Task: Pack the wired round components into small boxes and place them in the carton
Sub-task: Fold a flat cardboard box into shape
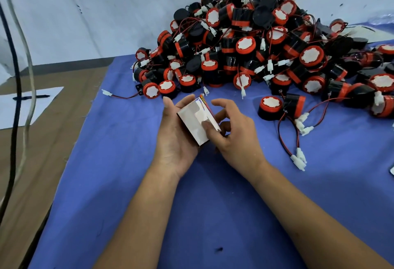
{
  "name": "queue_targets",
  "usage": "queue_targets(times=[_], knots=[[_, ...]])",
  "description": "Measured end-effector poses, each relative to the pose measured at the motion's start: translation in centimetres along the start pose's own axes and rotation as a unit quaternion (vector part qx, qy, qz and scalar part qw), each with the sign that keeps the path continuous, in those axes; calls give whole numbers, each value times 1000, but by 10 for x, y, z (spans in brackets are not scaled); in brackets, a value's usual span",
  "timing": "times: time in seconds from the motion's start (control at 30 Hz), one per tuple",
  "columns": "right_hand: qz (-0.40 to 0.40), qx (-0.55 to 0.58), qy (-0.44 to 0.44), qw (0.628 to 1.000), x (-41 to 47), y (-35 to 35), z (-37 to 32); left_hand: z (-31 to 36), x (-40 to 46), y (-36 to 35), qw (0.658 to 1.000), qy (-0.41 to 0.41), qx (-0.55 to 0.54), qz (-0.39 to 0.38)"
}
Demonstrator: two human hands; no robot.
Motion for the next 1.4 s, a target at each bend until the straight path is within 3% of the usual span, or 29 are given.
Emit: queue_targets(times=[0.17,0.33,0.47,0.53,0.63,0.73,0.87,0.97,1.03,1.17,1.4], knots=[[20,-3,-25,999,-3,-5,1,-2,1,4,991,-70,85,74],[40,-14,-28,999,-4,-8,-1,3,-2,8,960,-152,196,134],[3,107,-83,991,-5,-12,3,-2,2,9,984,-51,138,102],[1,94,-82,992,-5,-8,3,-6,3,6,993,-4,92,69],[6,87,-75,993,-6,-7,2,-8,2,3,997,1,59,52],[7,46,-70,996,-8,-11,1,-11,0,3,987,-52,111,99],[-4,9,-40,999,-9,-17,-9,9,-12,5,931,-206,248,172],[-104,82,-14,991,-11,-28,-16,31,-10,13,916,-259,253,172],[-147,141,-48,978,-12,-31,-12,43,-8,15,900,-282,290,162],[-93,164,-112,976,-4,-17,1,36,-6,0,880,-278,376,79],[-47,254,-146,955,-3,-13,12,13,-4,-14,933,-194,302,21]])
Point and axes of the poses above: each hand's wrist, its own x-axis towards the middle knuckle, its own y-axis out of the back of the hand, z = x × y, the point moved 9 cm from there along x, towards the middle knuckle, and after that the axes turned 1 degree about -x, right-handed, at the moved point
